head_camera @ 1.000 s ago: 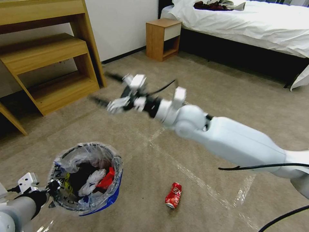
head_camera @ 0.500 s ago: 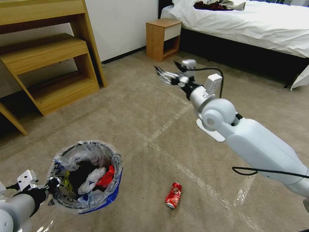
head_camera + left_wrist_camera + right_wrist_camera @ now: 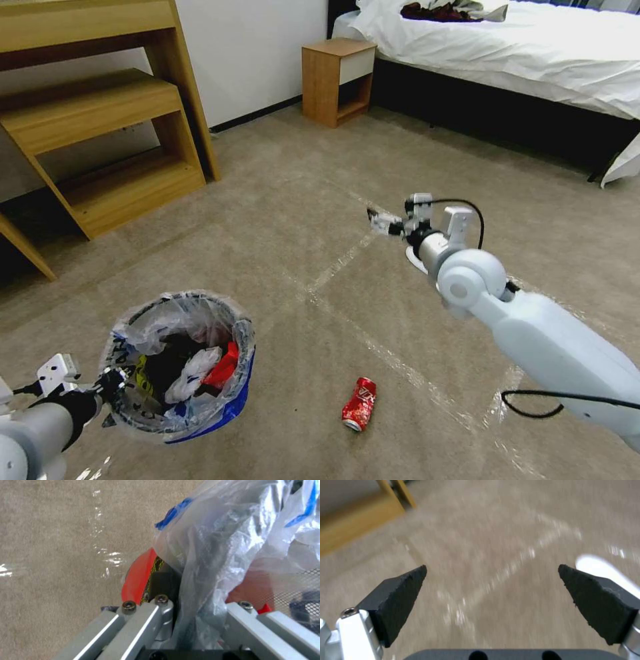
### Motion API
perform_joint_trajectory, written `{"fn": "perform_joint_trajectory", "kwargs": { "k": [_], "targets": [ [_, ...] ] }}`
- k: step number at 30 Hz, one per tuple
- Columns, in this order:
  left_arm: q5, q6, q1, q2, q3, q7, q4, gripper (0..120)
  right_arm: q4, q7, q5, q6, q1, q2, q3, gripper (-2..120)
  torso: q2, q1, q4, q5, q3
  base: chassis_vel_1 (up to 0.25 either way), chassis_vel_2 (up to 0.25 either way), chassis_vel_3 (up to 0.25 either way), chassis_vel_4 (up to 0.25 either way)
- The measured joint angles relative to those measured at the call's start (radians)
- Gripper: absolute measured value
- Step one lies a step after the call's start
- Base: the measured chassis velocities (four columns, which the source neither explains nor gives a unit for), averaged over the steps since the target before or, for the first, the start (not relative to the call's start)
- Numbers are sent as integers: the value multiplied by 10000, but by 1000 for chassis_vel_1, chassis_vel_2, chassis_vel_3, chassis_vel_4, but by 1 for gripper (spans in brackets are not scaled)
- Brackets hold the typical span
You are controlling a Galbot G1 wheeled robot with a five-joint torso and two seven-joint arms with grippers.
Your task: Pick up the trash bin and place the garbage on the floor into it.
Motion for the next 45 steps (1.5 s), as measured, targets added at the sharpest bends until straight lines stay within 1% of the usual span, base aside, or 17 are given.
{"fn": "perform_joint_trajectory", "kwargs": {
  "k": [2,4,6,7,11,12,14,15,17,21,34,36,37,40,42,43,45],
  "targets": [
    [25,0,22,-17,12,0,1,0,151,255,214,-91,-147,-59,-7,100,0,0,-1,1,-1,0,0,0,0],
    [68,0,82,-60,34,0,0,0,735,919,760,-347,-566,-307,32,100,0,0,-2,1,0,0,0,0,0],
    [82,0,97,-71,42,0,1,0,878,996,837,-360,-662,-375,57,100,0,0,0,0,-1,0,0,0,0],
    [130,0,132,-121,71,0,0,0,1251,1137,969,-413,-938,-574,162,100,0,0,-1,0,-1,0,0,0,0],
    [228,0,193,-231,139,10,1,0,2073,775,842,-422,-1716,-1113,490,100,0,-1,-1,-1,-1,0,0,0,0],
    [228,0,193,-231,139,10,1,0,2073,775,842,-422,-1716,-1113,490,100,0,-1,-1,-1,-1,0,0,0,0],
    [247,0,203,-261,144,22,1,0,2407,324,322,-414,-2385,-1441,683,100,1,0,-2,-1,-1,0,0,0,0],
    [247,0,203,-261,144,22,1,0,2407,324,322,-414,-2385,-1441,683,100,1,0,-2,-1,-1,0,0,0,0],
    [280,0,208,-284,149,29,1,0,2559,43,-60,-409,-3052,-1605,861,100,1,0,-4,0,-1,0,0,0,0],
    [307,0,215,-317,162,38,1,0,2620,-36,-464,-368,-3671,-1570,976,100,0,0,-2,-1,-1,0,0,0,0],
    [401,0,269,-374,209,71,1,0,2508,40,-829,-374,-4370,-1311,800,100,0,0,-1,1,0,0,0,0,0],
    [466,0,275,-424,269,93,1,0,2345,-518,-1512,-281,-4508,-1394,622,100,0,-1,-1,0,0,0,0,0,0],
    [484,0,273,-423,279,106,1,0,2167,-1023,-2077,-209,-4514,-1571,372,100,1,-1,-1,0,0,0,0,0,0],
    [485,0,280,-395,264,110,1,0,2058,-1228,-2385,-139,-4425,-1738,12,100,0,0,-2,1,0,0,0,0,0],
    [490,0,306,-405,251,112,1,0,1893,-1803,-2966,103,-4370,-1935,-301,100,0,0,-2,-2,0,0,0,0,0],
    [490,0,306,-405,251,112,1,0,1893,-1803,-2966,103,-4370,-1935,-301,100,0,0,-2,-2,0,0,0,0,0],
    [533,0,308,-471,277,116,1,0,1704,-2325,-3620,522,-4249,-2038,-638,100,0,0,-2,2,0,0,0,0,0]
  ]
}}
